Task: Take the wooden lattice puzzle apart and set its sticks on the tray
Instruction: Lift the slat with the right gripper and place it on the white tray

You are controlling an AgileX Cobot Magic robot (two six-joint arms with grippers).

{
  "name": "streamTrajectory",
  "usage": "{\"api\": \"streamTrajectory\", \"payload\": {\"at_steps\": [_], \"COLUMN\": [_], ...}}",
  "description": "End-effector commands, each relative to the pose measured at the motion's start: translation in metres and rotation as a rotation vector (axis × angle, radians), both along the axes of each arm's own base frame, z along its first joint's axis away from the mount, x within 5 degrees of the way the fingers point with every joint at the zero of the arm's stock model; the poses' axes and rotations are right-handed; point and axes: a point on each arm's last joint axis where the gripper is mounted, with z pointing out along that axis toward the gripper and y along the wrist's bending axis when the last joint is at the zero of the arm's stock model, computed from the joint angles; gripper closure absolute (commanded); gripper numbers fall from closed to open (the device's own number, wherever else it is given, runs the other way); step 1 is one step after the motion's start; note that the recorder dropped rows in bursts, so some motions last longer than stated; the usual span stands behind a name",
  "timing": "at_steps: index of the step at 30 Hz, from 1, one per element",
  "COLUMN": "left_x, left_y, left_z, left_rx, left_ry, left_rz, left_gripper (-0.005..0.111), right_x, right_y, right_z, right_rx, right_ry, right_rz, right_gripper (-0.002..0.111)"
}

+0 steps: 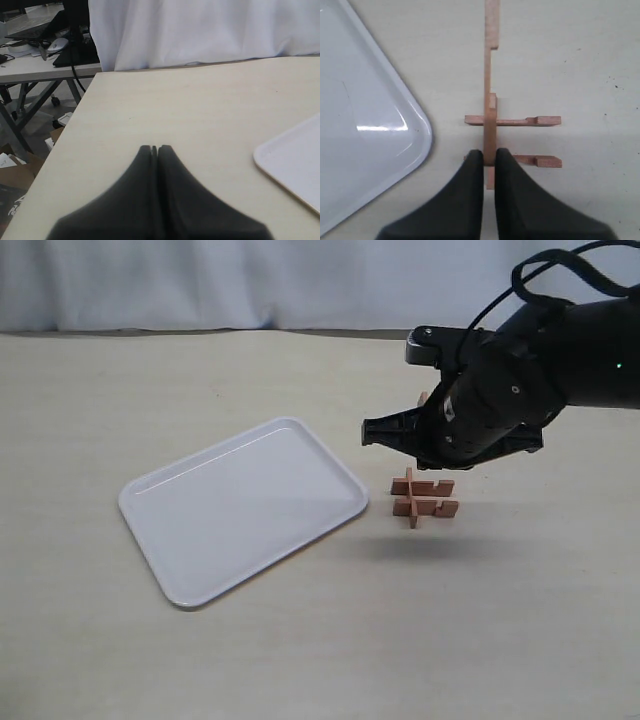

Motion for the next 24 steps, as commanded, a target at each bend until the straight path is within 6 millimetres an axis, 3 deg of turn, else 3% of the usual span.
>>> {"api": "streamTrajectory", "payload": {"at_steps": [1, 12, 16, 24], "left_x": [0.0, 0.0, 0.0, 0.0], "left_y": [0.0, 0.0, 0.0, 0.0], "left_z": [0.0, 0.0, 0.0, 0.0], "left_rx": [-0.003, -0.003, -0.003, -0.003], "left_ry": [-0.012, -0.012, -0.012, -0.012], "left_rz": [0.0, 0.0, 0.0, 0.0], "left_gripper": [0.107, 0.107, 0.107, 0.107], "right_x": [0.002, 0.008, 0.01, 0.007], "right_y": [0.002, 0.029, 0.058, 0.117], "right_z": [0.004, 0.009, 0.013, -0.005], "right_rx": [0.024, 0.265, 0.256, 0.231], "right_ry": [-0.032, -0.128, -0.238, -0.346], "right_rz": [0.005, 0.08, 0.218, 0.43], "right_gripper": [0.104, 0.104, 0.104, 0.104]}}
